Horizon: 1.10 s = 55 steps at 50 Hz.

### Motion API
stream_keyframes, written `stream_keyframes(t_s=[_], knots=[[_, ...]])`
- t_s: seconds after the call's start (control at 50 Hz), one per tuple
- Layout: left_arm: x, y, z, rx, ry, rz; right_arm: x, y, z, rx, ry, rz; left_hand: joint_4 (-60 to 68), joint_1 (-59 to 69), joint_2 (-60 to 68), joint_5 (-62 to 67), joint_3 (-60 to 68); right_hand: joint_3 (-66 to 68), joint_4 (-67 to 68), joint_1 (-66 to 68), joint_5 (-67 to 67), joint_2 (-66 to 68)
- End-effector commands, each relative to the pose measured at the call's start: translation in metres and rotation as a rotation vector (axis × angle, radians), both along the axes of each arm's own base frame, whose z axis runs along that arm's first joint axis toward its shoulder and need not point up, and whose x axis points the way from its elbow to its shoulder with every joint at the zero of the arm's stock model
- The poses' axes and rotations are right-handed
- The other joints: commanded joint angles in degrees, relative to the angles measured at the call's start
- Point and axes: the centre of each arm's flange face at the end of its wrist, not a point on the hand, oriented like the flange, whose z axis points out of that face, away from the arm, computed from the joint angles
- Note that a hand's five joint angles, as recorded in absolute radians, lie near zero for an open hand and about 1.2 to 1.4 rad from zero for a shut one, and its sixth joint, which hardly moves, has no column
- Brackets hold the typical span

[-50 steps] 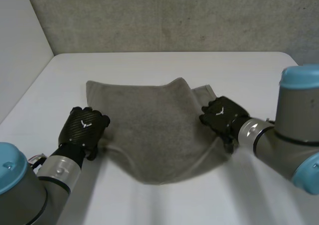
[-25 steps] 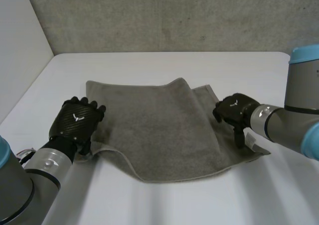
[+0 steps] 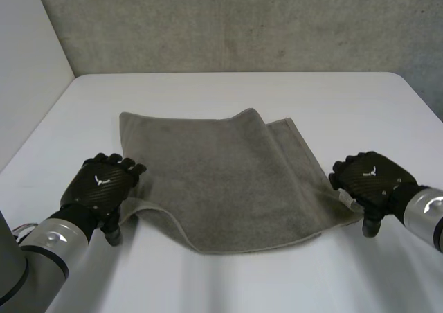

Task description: Fold the towel.

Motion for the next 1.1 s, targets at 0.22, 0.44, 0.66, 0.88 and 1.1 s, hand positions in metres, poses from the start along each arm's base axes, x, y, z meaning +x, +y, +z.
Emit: stream_keyframes(t_s=[0.22, 0.44, 0.66, 0.88, 1.1], knots=[[0.004, -0.02, -0.033, 0.042, -0.006, 0.044, 0.002, -0.01, -0.054, -0.019, 0.014, 0.008, -2.2, -2.43, -1.89, -10.12, -1.45, 29.64, 29.18, 30.54, 31.21, 28.19], [0.014, -0.043, -0.049, 0.049, 0.004, 0.106, -0.002, -0.028, -0.048, -0.042, -0.13, -0.11, 4.02, 3.78, 4.33, -3.9, 4.77, 63.13, 62.67, 64.03, 64.7, 61.68], [0.004, -0.049, -0.061, 0.054, -0.002, 0.089, -0.002, -0.022, -0.049, 0.005, -0.19, -0.147, 9.91, 9.67, 10.22, 1.99, 10.66, 63.13, 62.67, 64.03, 64.7, 61.68], [-0.002, -0.042, -0.058, 0.058, 0.026, 0.085, -0.019, -0.033, -0.047, 0.008, -0.212, -0.23, 14.29, 14.06, 14.6, 6.37, 15.04, 63.13, 62.67, 64.03, 64.7, 61.68], [-0.002, -0.038, -0.051, 0.03, 0.038, 0.123, -0.032, -0.045, -0.043, 0.027, -0.306, -0.314, 4.2, 3.96, 4.51, -3.72, 4.95, 63.13, 62.67, 64.03, 64.7, 61.68]])
